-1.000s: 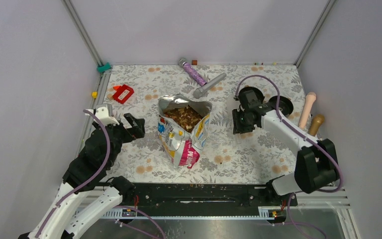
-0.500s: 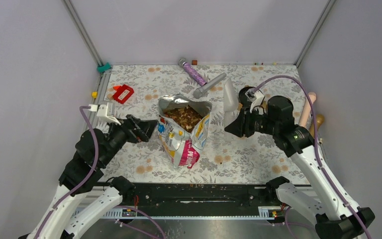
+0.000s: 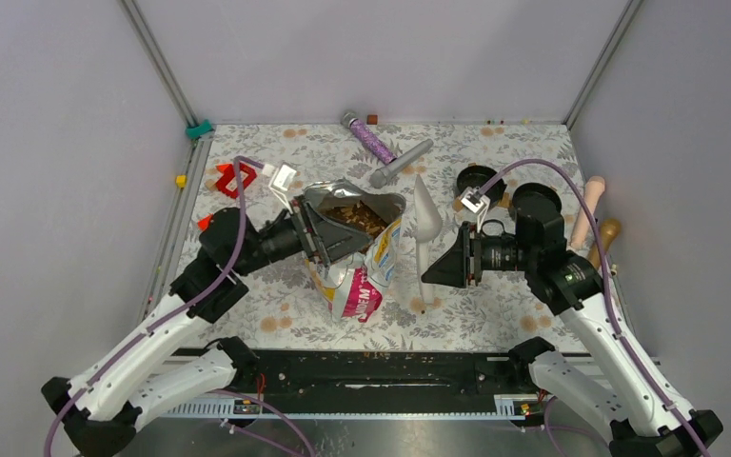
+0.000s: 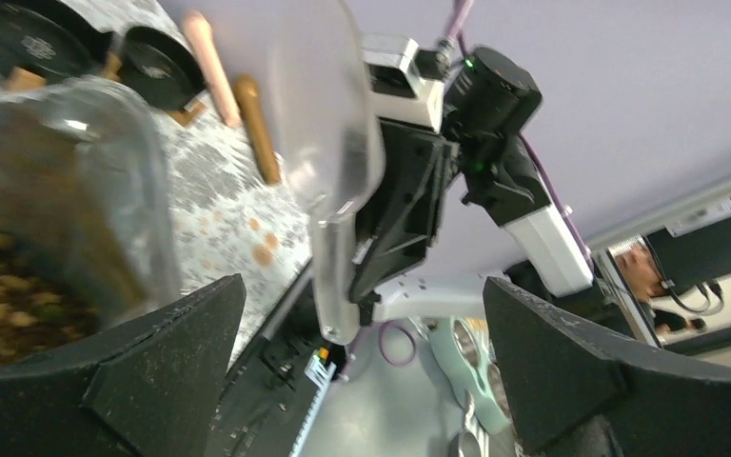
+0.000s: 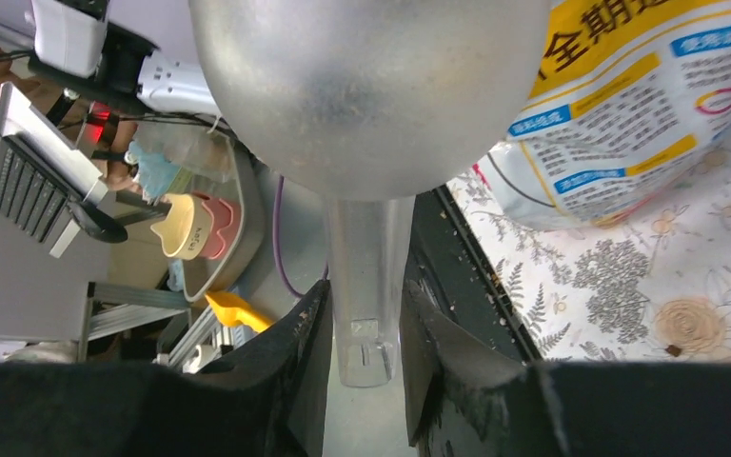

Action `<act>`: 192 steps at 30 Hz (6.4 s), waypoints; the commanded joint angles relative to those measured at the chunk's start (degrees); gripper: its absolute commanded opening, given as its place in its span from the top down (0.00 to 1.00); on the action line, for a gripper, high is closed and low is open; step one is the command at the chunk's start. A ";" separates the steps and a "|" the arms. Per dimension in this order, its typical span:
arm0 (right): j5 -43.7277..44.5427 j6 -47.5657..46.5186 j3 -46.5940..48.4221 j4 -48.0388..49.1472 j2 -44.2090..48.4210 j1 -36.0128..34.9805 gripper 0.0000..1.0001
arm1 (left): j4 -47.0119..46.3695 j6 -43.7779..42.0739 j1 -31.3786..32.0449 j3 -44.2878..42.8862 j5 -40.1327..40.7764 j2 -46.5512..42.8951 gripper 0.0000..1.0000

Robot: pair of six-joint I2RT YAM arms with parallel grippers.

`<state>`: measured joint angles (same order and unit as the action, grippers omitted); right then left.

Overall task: Serve the pet food
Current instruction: Pick up the spatula from the center of the board, then collect the pet food from the pet food bag.

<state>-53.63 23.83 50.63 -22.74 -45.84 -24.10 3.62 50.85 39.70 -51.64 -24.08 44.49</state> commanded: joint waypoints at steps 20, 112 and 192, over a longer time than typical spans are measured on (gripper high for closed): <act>1.42 7.36 -4.26 8.01 2.33 -10.28 0.96 | -6.63 -3.93 19.87 -10.92 21.97 16.50 0.37; 61.58 6.59 -18.23 56.47 0.18 -40.61 0.57 | 58.07 77.54 29.73 -31.02 76.91 20.20 1.00; 36.66 0.89 73.15 -53.14 -46.64 -12.56 1.00 | 43.61 -16.48 2.63 -25.86 51.78 23.33 0.33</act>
<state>-19.53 27.44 114.89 -67.94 -90.43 -37.50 47.57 36.27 42.65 -75.02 27.66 67.11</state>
